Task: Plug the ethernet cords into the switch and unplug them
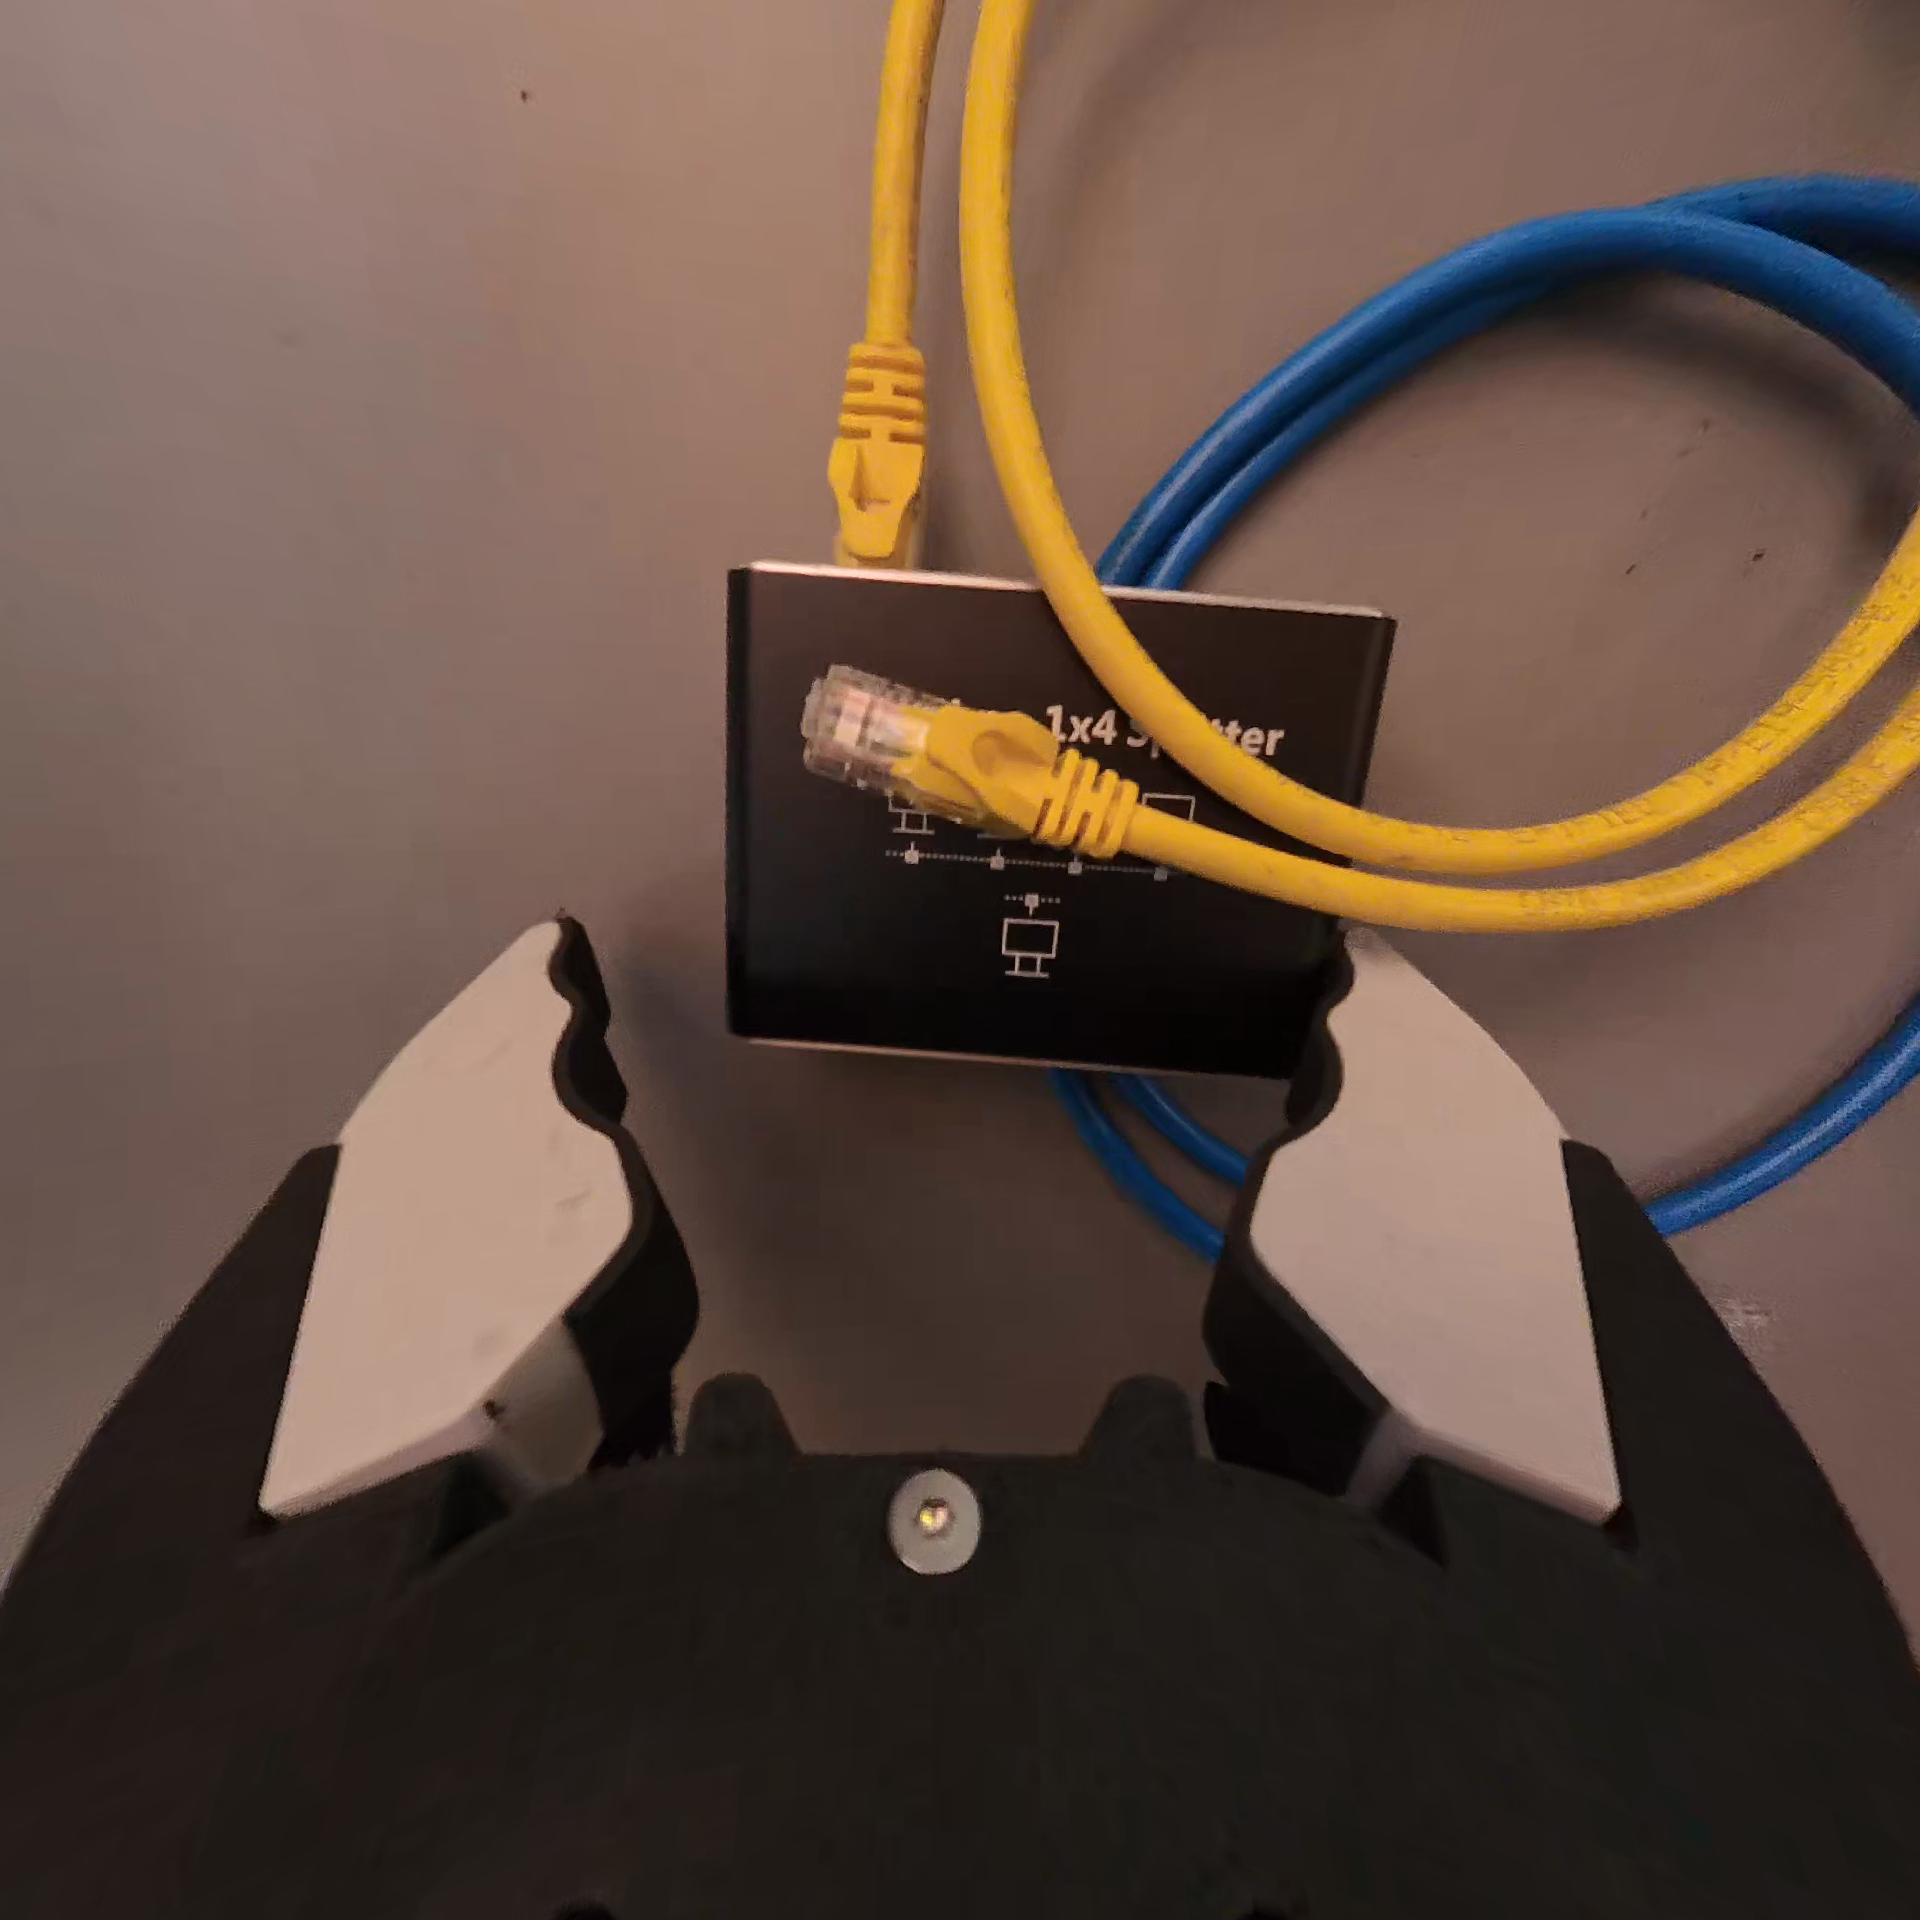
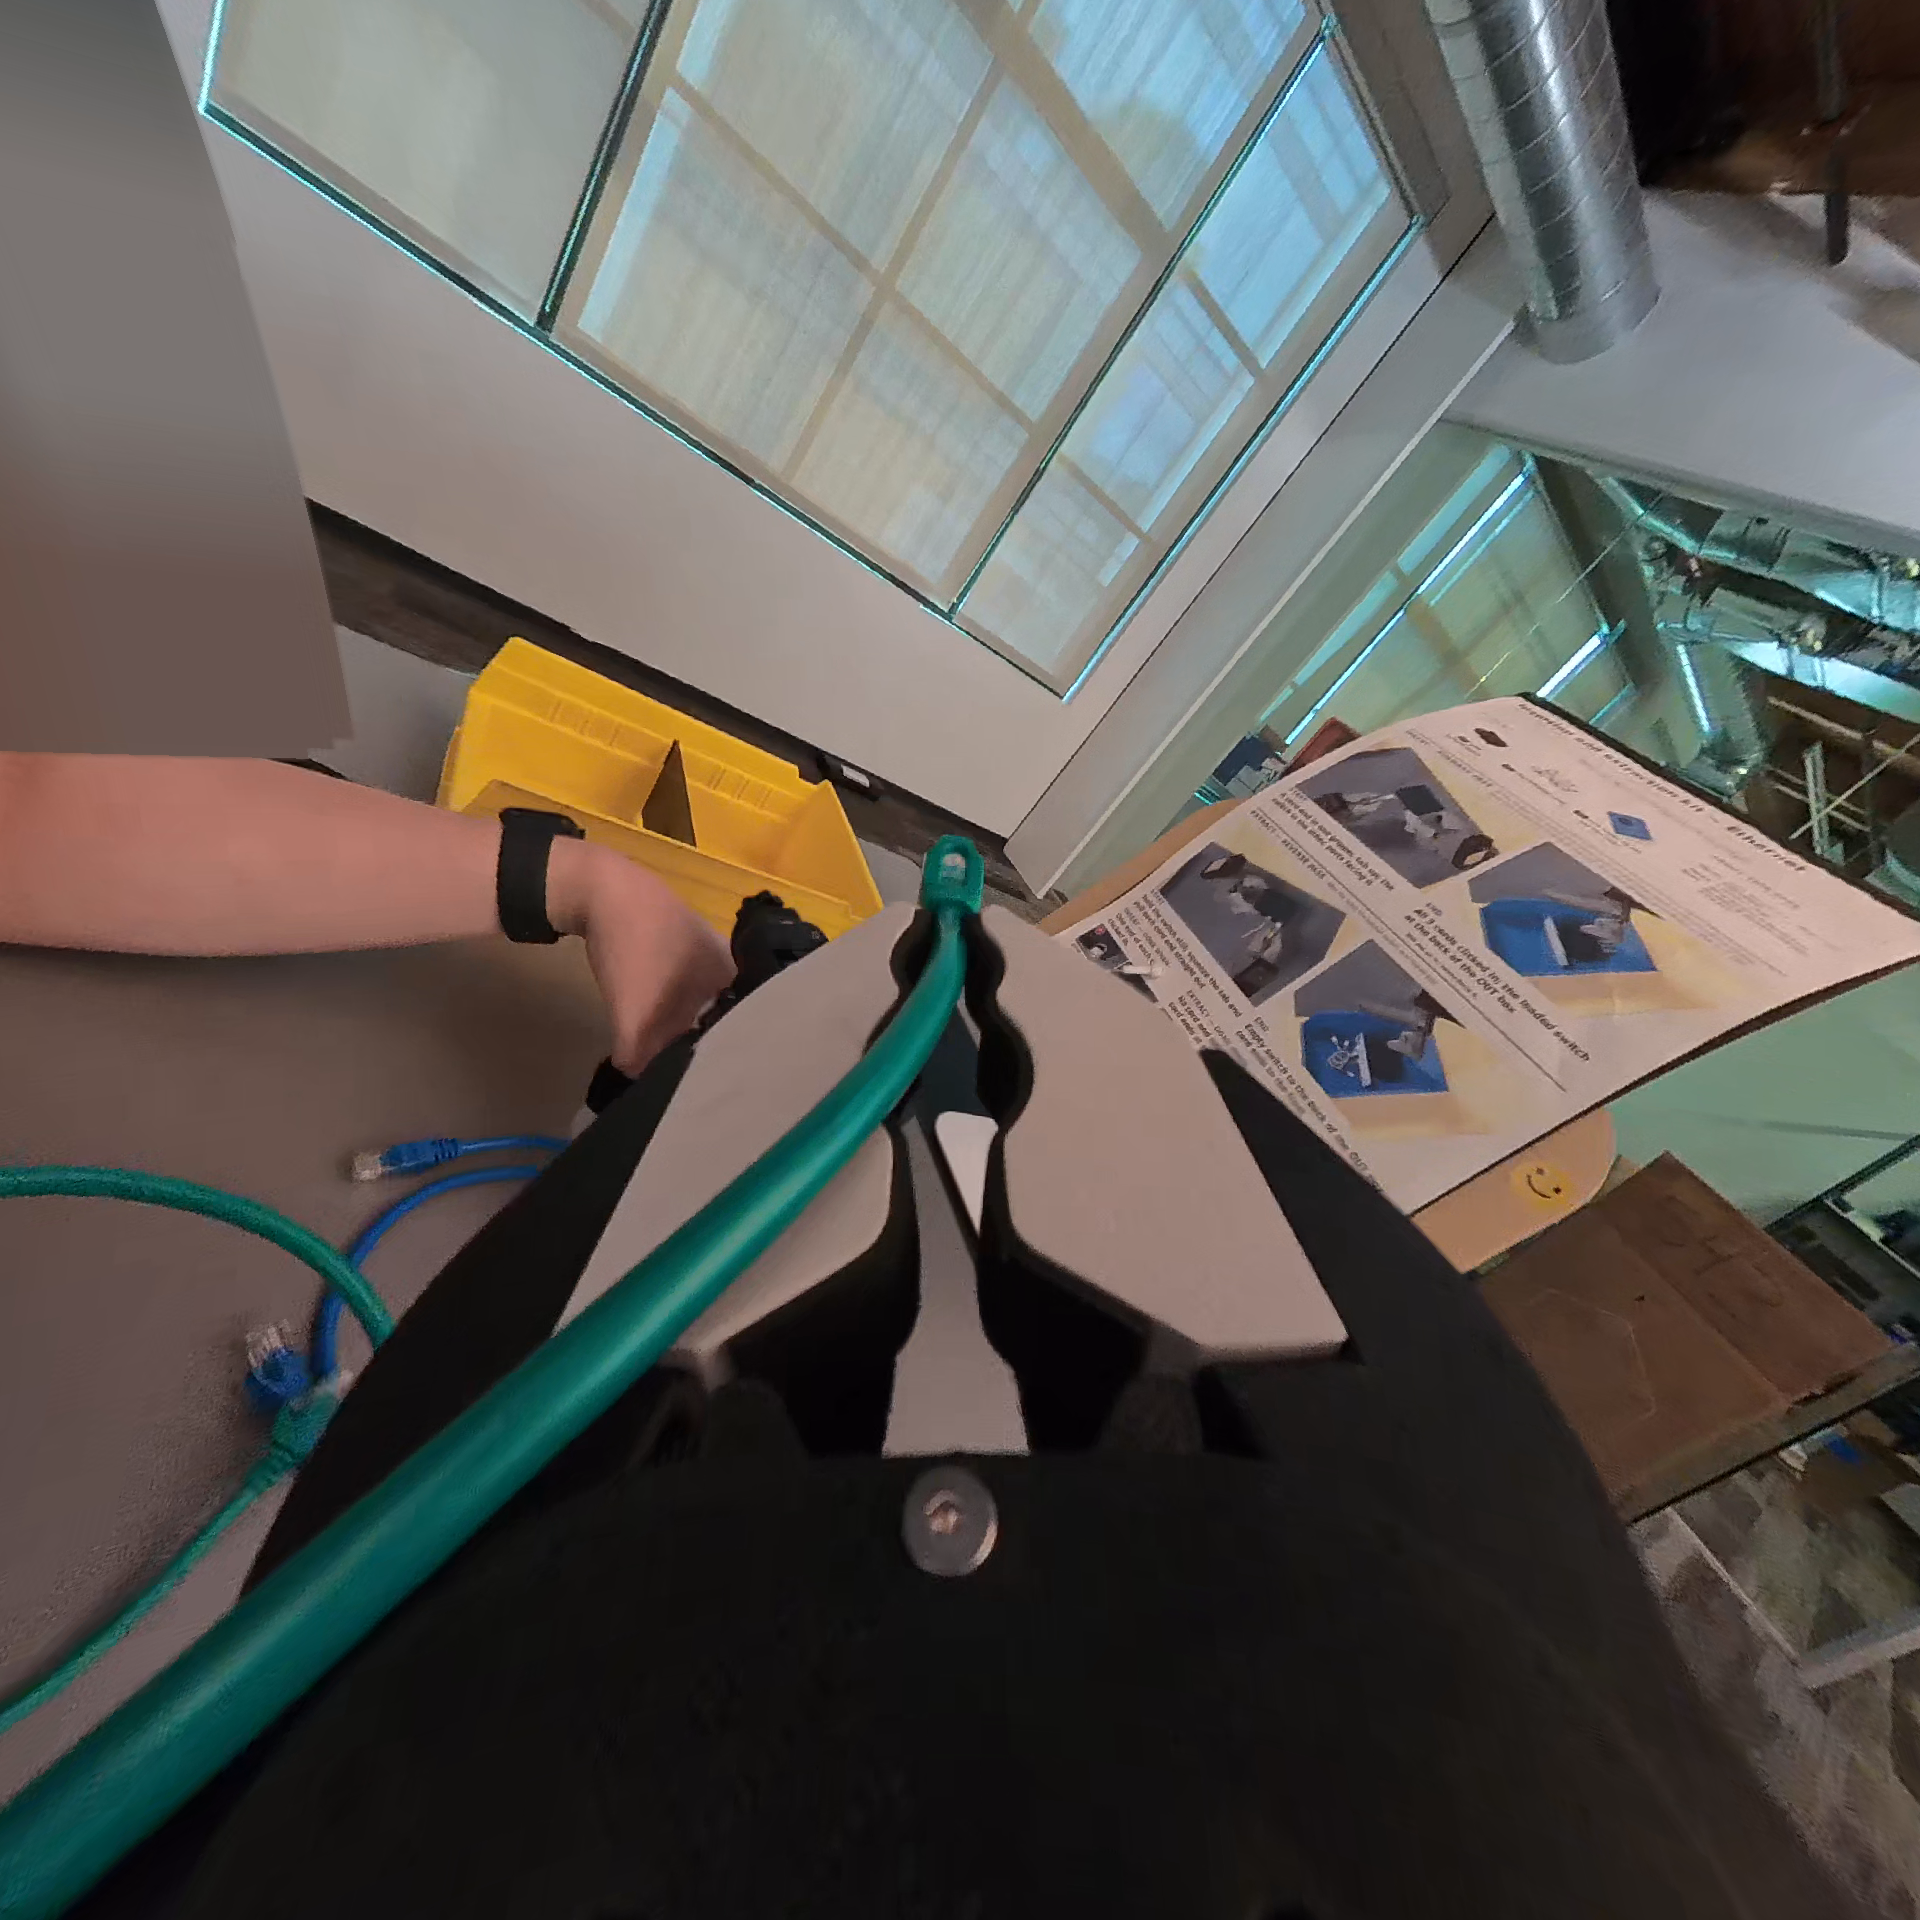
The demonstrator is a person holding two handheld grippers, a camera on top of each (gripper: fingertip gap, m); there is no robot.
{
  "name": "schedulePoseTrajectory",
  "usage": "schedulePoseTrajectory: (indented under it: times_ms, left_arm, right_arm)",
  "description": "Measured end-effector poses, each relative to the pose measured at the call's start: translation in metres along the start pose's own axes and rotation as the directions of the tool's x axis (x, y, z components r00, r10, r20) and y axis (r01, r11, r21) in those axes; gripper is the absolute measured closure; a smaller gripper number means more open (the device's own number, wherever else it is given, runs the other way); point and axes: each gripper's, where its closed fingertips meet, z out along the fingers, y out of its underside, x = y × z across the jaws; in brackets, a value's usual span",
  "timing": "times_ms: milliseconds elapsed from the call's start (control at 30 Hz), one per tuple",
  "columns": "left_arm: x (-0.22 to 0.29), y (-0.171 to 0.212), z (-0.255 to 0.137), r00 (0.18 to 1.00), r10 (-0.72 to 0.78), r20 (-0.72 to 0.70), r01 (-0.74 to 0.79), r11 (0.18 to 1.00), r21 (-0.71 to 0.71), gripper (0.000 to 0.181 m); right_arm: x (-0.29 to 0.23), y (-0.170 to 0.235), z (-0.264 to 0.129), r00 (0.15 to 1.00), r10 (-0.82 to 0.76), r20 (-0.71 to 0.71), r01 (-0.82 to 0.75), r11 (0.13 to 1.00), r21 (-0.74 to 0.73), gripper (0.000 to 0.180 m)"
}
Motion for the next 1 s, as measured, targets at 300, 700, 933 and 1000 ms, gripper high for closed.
schedulePoseTrajectory:
  times_ms: [300, 700, 933, 1000]
  left_arm:
    - [0.007, 0.009, -0.004, 0.988, 0.149, -0.050, -0.150, 0.988, -0.021, 0.076]
    - [-0.026, 0.056, -0.021, 0.988, 0.040, -0.149, -0.065, 0.984, -0.164, 0.078]
    - [-0.034, 0.055, -0.012, 0.989, 0.129, -0.075, -0.140, 0.978, -0.156, 0.064]
    - [-0.031, 0.052, -0.012, 0.984, 0.150, -0.096, -0.163, 0.974, -0.154, 0.068]
  right_arm:
    - [0.002, -0.006, -0.013, 0.999, 0.027, 0.019, -0.028, 0.999, 0.036, 0.174]
    - [-0.008, -0.003, -0.006, 0.997, 0.016, 0.074, -0.017, 1.000, 0.014, 0.174]
    - [-0.008, 0.001, -0.003, 0.997, 0.015, 0.078, -0.015, 1.000, 0.001, 0.174]
    - [-0.009, 0.003, -0.001, 0.997, 0.017, 0.081, -0.017, 1.000, -0.004, 0.174]
